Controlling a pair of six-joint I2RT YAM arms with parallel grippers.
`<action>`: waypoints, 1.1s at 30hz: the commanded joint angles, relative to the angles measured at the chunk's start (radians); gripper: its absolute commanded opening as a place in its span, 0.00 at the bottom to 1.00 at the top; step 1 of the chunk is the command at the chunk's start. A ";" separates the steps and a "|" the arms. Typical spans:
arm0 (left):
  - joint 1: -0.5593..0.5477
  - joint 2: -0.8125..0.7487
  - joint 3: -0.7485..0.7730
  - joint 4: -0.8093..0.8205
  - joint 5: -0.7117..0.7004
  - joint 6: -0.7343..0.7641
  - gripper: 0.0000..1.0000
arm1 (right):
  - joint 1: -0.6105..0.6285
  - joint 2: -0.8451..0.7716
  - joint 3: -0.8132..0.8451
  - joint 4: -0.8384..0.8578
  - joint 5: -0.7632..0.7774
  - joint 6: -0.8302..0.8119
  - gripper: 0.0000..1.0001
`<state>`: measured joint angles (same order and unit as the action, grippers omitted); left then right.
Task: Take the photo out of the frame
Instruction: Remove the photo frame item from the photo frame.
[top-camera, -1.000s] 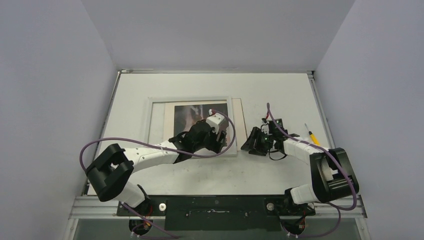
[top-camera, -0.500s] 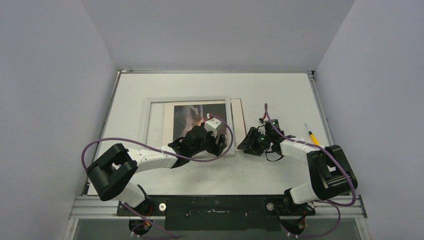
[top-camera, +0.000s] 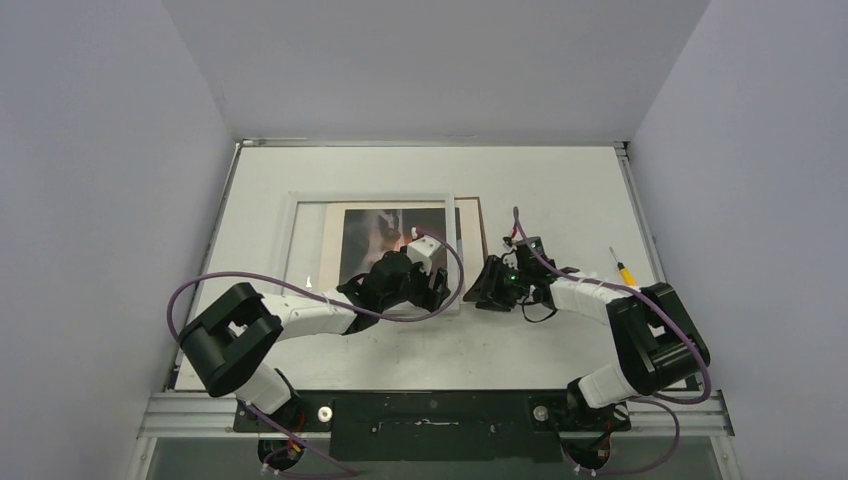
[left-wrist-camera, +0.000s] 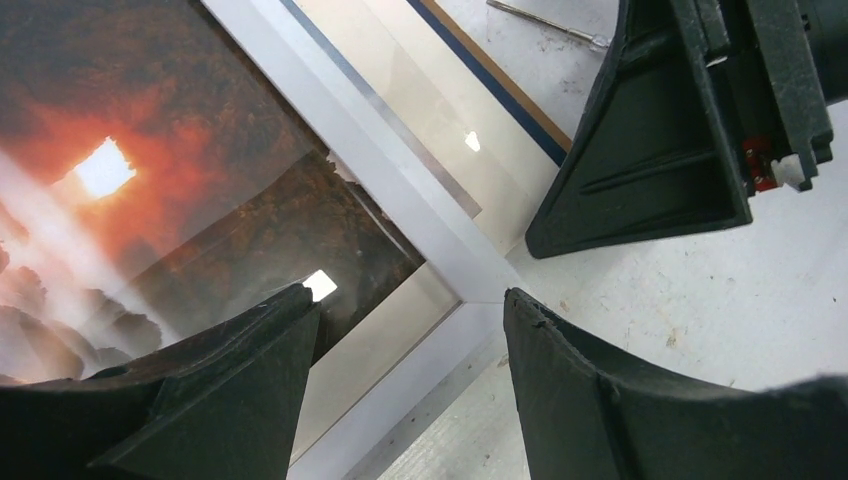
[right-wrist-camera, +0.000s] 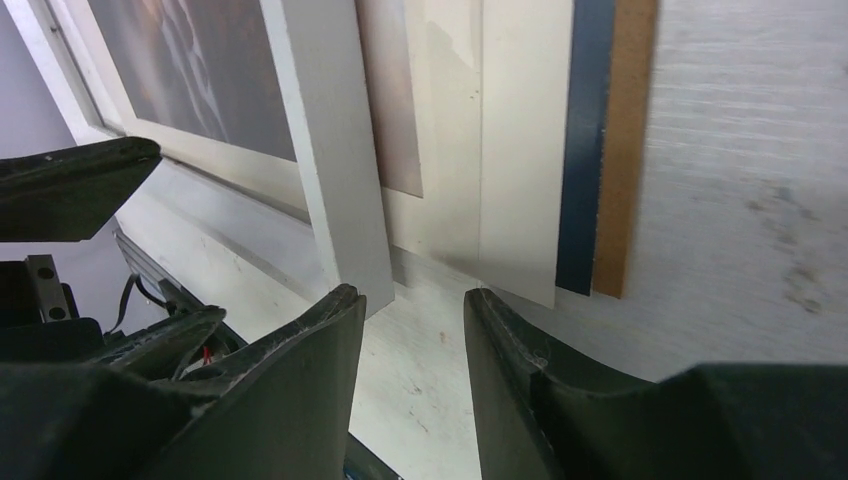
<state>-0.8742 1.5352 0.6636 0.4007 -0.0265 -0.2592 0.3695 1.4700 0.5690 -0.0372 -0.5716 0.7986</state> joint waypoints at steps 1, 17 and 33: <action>0.012 0.004 0.025 0.052 0.012 -0.019 0.66 | 0.061 0.026 0.077 0.091 -0.004 0.016 0.42; 0.026 -0.004 0.014 0.055 -0.023 -0.040 0.66 | 0.005 -0.039 0.126 -0.139 0.147 -0.124 0.54; 0.026 0.011 0.029 0.031 -0.034 -0.040 0.66 | 0.013 0.003 0.000 0.023 0.065 0.009 0.55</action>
<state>-0.8490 1.5383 0.6636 0.4007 -0.0498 -0.2974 0.3695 1.4605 0.5922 -0.0837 -0.4980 0.7704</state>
